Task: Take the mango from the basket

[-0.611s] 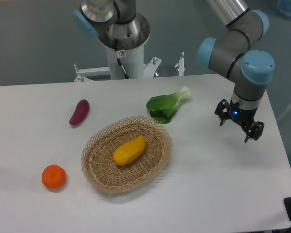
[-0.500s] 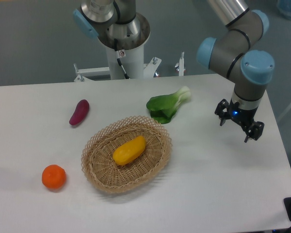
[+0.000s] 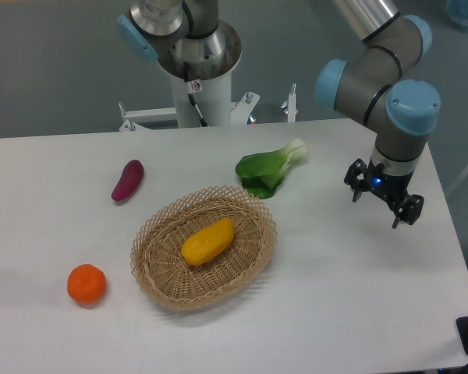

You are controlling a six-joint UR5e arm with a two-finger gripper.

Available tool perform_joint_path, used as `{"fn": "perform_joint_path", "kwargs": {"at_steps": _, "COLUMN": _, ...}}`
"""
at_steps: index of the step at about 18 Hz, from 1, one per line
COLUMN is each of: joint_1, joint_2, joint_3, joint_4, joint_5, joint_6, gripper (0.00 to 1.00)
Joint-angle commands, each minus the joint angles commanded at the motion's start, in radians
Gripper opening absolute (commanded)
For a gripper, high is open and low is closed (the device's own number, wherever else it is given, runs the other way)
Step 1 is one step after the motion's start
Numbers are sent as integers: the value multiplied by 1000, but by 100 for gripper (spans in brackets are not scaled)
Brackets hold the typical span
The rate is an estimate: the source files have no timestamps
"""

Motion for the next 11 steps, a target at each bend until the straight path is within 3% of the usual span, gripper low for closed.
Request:
{"fn": "perform_joint_path", "kwargs": {"at_steps": 6, "joint_1": -23, "joint_2": 23, "joint_3": -15, "joint_4": -6, "joint_5": -132, "joint_6": -71, "gripper": 100}}
{"fn": "perform_joint_path", "kwargs": {"at_steps": 11, "joint_1": -89, "joint_2": 26, "joint_3": -18, "joint_4": -6, "joint_5": -138, "joint_6": -146, "gripper": 100}}
